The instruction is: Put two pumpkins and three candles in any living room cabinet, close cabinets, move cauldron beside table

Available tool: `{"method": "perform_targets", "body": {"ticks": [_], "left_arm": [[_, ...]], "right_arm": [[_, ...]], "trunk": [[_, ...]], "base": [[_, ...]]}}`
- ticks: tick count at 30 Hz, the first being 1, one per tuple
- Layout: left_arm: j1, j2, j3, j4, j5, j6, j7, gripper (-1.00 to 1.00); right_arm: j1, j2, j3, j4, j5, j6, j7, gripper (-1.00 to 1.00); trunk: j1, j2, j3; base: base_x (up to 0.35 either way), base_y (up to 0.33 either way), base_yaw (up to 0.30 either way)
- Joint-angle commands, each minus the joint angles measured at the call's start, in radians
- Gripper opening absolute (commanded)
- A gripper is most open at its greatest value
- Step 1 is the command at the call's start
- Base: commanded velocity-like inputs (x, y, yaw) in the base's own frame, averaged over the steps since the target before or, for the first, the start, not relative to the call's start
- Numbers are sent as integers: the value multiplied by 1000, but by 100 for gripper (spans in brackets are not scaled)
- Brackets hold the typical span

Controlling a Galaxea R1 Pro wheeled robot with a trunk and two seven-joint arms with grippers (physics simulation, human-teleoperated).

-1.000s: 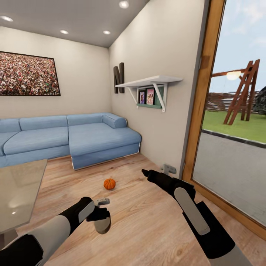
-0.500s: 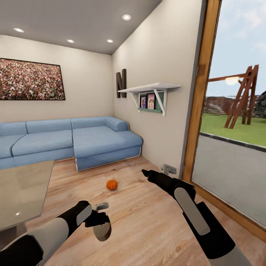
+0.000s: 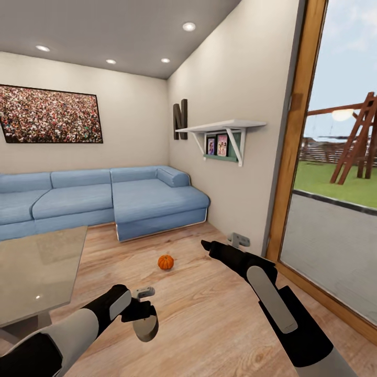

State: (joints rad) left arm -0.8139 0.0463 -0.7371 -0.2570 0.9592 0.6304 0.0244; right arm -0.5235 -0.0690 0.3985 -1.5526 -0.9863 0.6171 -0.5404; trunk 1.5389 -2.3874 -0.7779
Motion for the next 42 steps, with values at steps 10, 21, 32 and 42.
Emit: {"method": "perform_targets", "body": {"ticks": [10, 21, 32, 42], "left_arm": [[-1, 0, -7, -2, 3, 2, 5, -100], [-1, 0, -7, -2, 2, 2, 5, -100], [0, 0, -8, -2, 2, 0, 6, -100], [1, 0, -9, -3, 0, -1, 6, -100]], "right_arm": [[-1, -1, 2, -1, -11, 1, -10, 100], [-1, 0, 2, -1, -11, 1, -9, 100], [-1, 0, 2, -1, -11, 1, -10, 100], [-1, 1, 3, -1, -12, 1, -9, 100]], "trunk": [[0, -1, -1], [0, -1, 1], [0, -1, 2], [0, -1, 2]], "base": [[-1, 0, 2], [-82, 0, 142], [-20, 0, 278], [-143, 0, 288]]}}
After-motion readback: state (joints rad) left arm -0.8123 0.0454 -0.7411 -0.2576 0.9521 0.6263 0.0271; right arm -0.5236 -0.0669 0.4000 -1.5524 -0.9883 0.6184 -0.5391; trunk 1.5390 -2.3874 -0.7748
